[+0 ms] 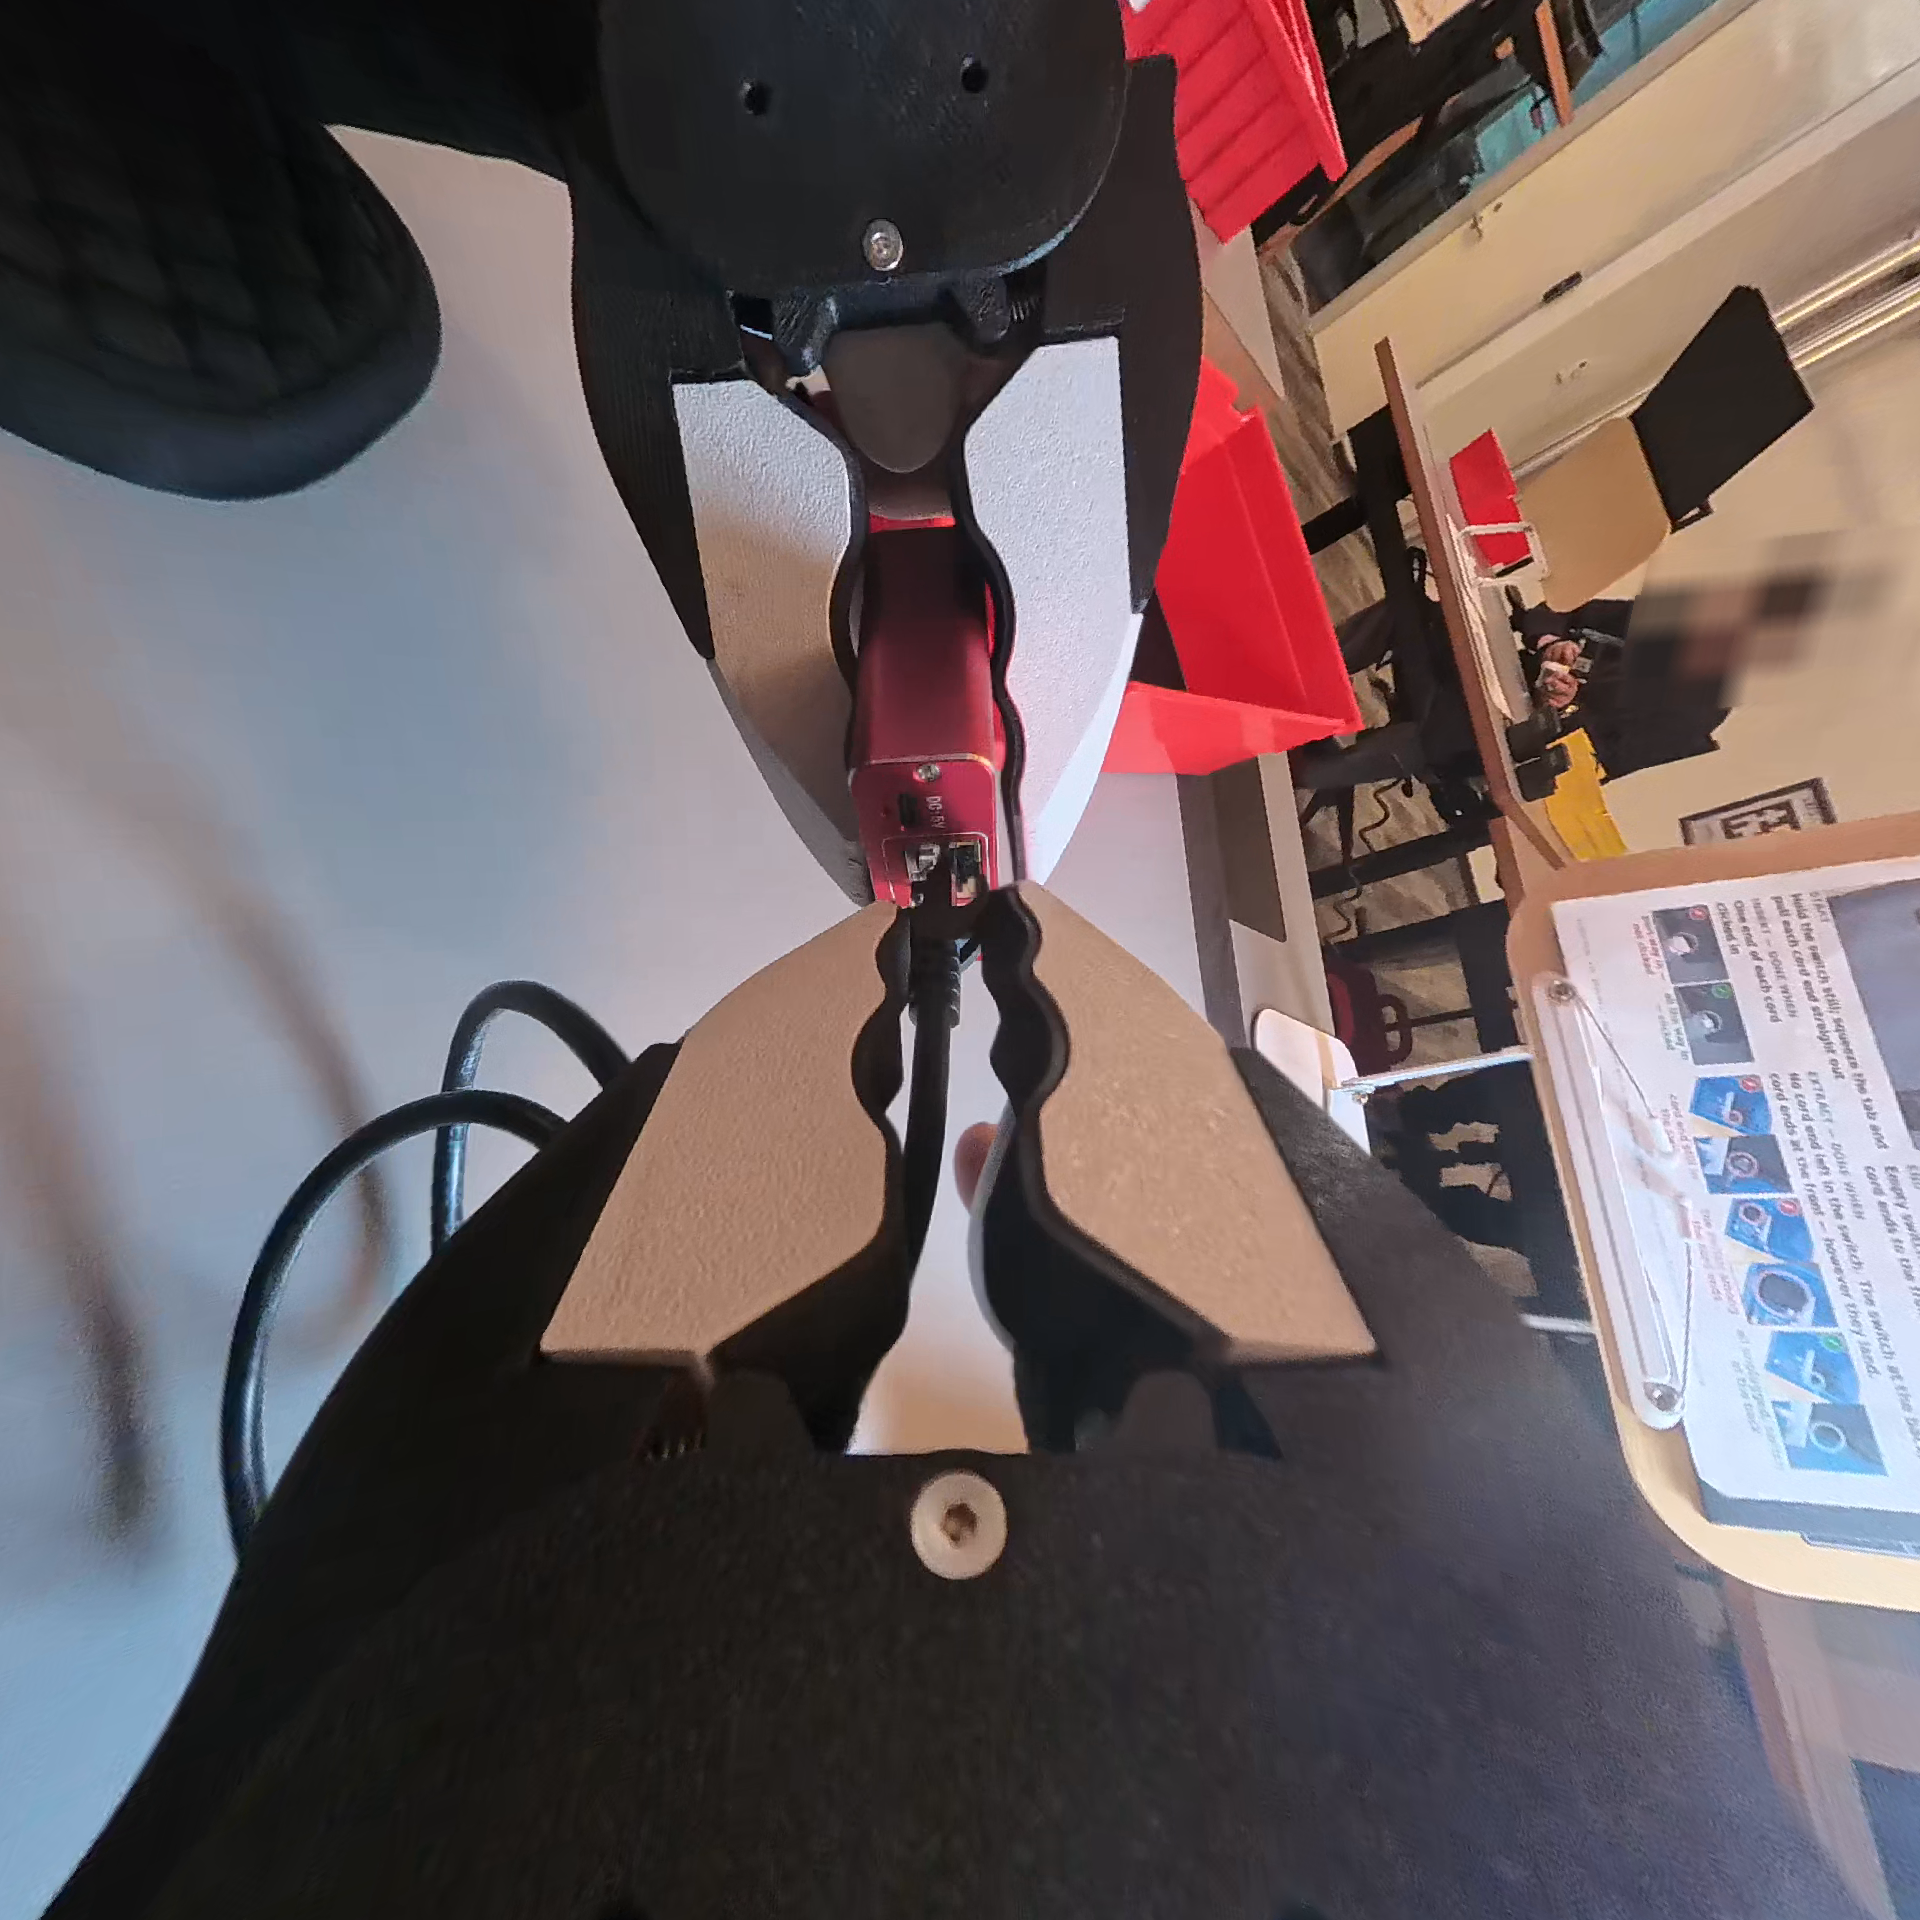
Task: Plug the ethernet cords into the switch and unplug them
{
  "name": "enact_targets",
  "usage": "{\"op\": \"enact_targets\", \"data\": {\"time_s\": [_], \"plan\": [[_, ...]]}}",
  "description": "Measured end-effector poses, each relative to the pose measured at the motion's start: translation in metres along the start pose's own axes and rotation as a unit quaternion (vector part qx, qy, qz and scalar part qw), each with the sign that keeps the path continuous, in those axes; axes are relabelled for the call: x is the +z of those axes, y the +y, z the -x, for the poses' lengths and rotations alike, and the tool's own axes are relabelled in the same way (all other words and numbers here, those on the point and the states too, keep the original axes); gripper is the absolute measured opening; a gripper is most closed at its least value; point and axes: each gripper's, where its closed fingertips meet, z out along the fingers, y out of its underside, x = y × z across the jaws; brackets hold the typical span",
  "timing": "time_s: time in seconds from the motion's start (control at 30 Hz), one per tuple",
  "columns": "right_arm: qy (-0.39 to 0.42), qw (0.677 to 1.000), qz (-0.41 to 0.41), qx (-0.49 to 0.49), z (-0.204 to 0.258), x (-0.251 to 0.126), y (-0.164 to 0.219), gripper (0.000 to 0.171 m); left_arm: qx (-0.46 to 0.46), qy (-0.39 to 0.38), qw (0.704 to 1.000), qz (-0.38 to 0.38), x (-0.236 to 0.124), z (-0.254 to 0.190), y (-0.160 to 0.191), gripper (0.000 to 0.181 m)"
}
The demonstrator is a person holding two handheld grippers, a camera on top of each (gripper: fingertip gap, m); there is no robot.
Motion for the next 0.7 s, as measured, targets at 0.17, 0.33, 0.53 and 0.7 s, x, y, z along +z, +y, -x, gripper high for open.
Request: {"op": "enact_targets", "data": {"time_s": [0.17, 0.33, 0.53, 0.7], "plan": [[-0.049, 0.998, 0.012, -0.031, 0.011, -0.001, -0.009, 0.013, 0.005, 0.019, 1.000, -0.012, -0.006, -0.007, -0.001, 0.030], [-0.129, 0.990, 0.027, -0.050, 0.024, -0.010, -0.007, 0.014, 0.001, 0.052, 0.998, -0.032, -0.002, -0.021, -0.009, 0.030], [-0.187, 0.980, 0.031, -0.057, 0.023, -0.030, -0.010, 0.014, -0.025, 0.070, 0.996, -0.050, 0.002, -0.026, -0.025, 0.030], [-0.209, 0.975, 0.042, -0.060, 0.020, -0.041, -0.015, 0.014, -0.032, 0.064, 0.996, -0.059, 0.001, -0.023, -0.036, 0.029]]}}
